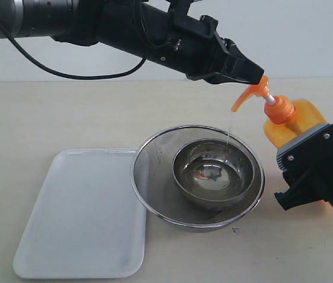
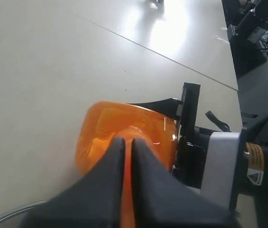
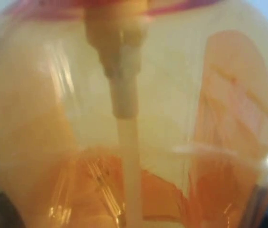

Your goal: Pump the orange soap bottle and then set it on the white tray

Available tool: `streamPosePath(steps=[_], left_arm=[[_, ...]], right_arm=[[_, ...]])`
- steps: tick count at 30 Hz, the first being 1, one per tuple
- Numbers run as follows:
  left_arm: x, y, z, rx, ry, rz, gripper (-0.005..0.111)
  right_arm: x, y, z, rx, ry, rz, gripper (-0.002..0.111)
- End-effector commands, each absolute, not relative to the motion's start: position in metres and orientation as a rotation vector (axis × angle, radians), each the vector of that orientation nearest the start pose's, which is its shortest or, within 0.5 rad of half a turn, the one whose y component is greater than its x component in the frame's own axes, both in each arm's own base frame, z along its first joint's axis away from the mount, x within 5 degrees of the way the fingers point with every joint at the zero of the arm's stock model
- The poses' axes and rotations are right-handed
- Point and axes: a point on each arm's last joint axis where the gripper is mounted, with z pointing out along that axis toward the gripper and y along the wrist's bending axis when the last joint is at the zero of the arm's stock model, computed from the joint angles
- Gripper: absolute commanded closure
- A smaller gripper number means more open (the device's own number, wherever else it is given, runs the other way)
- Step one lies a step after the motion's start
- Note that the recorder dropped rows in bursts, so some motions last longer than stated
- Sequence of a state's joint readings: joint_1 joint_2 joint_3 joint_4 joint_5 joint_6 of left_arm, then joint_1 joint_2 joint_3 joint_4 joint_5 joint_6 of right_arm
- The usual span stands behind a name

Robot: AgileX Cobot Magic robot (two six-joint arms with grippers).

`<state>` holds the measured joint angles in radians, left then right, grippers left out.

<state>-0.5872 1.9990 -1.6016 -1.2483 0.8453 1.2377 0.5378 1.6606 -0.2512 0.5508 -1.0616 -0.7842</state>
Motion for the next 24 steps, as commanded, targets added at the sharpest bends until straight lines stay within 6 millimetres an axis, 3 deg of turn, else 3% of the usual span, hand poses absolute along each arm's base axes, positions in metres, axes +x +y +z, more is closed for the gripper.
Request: streamPosePath(steps=[1, 9, 13, 20, 24], left_arm=[[0.323, -0.303, 0.257, 1.361, 1.898, -1.089, 0.102], [0.328, -0.259, 0.321, 1.233, 1.812, -1.012, 0.102], [0.323, -0.251, 0.341, 1.211, 1.77, -0.997, 0.102], [0.325, -0.258, 0.331, 1.203, 1.79, -1.048, 0.102], [0.321, -0.277, 0.315, 1.237, 1.806, -1.065, 0.102]], right_arm=[[0.215, 0.092, 0.144, -0.674, 1.689, -0.314, 0.108], [0.215, 0.092, 0.144, -0.644, 1.695, -0.298, 0.108], [0.215, 0.092, 0.144, -0.644, 1.698, -0.298, 0.108], [0.215, 0.092, 0.144, -0.645, 1.699, -0.298, 0.108], [0.215, 0.092, 0.144, -0.644, 1.703, -0.296, 0.108]])
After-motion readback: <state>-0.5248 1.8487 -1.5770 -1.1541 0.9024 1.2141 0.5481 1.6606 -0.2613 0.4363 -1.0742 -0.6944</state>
